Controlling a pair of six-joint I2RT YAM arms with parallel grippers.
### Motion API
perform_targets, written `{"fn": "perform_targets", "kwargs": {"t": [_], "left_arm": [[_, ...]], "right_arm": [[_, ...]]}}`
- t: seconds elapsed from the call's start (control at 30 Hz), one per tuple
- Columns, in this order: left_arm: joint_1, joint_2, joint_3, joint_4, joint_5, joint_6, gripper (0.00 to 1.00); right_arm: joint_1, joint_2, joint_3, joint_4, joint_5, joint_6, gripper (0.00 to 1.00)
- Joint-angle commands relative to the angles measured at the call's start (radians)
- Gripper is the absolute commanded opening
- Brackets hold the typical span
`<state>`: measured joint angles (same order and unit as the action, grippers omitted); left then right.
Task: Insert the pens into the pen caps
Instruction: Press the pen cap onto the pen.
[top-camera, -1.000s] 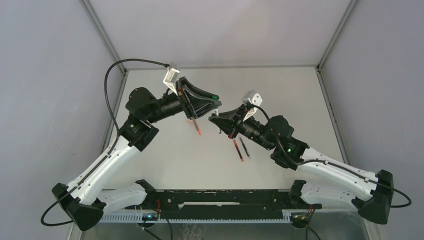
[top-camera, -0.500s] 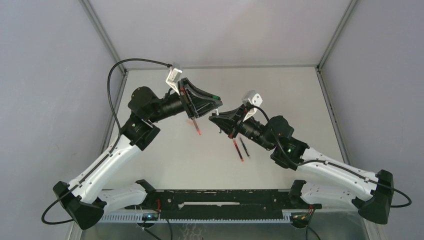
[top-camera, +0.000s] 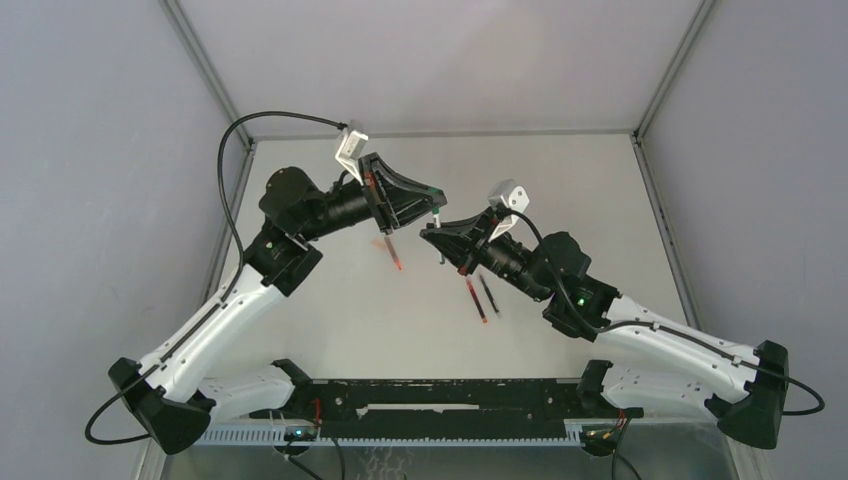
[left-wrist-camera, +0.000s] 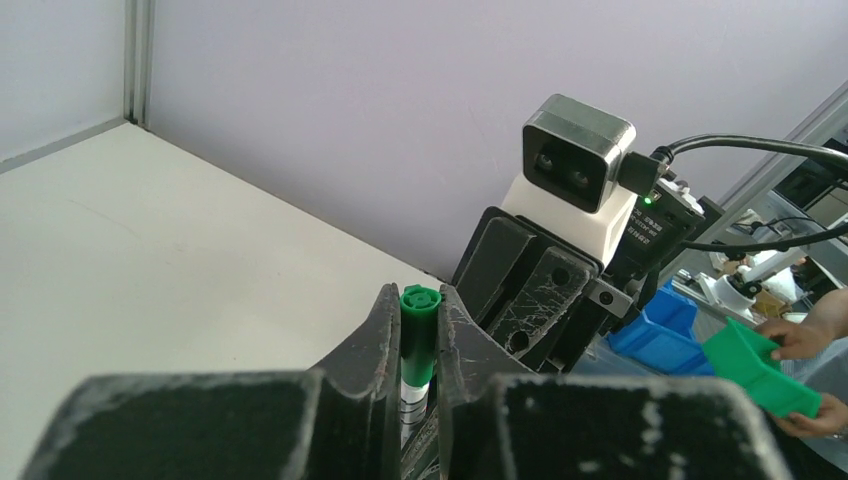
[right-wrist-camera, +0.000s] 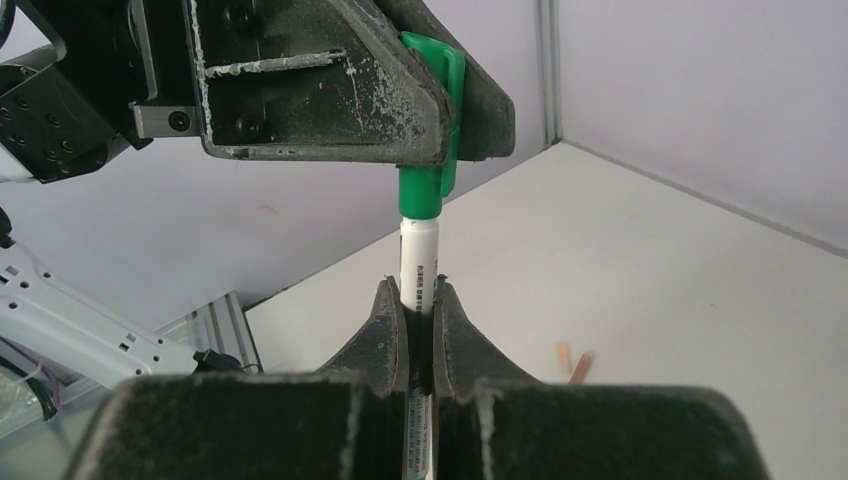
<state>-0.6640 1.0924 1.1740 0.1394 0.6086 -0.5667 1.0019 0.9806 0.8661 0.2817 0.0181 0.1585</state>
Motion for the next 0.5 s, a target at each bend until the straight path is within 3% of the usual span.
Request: {"fn": "perform_targets", "kwargs": {"t": [0.0,0.47], "left_arm": [[-0.010,0.000,0.082,-0.004,0.012,-0.012,0.00],[-0.055,-0.001,0.042,-0.016,0.005,0.001,0.00]], "right_arm": [[-0.009,-0.021,0.046,0.028,0.065,-0.025,0.00],[-0.096,-0.057,0.046,0.088,0.063,0.028,0.00]]}}
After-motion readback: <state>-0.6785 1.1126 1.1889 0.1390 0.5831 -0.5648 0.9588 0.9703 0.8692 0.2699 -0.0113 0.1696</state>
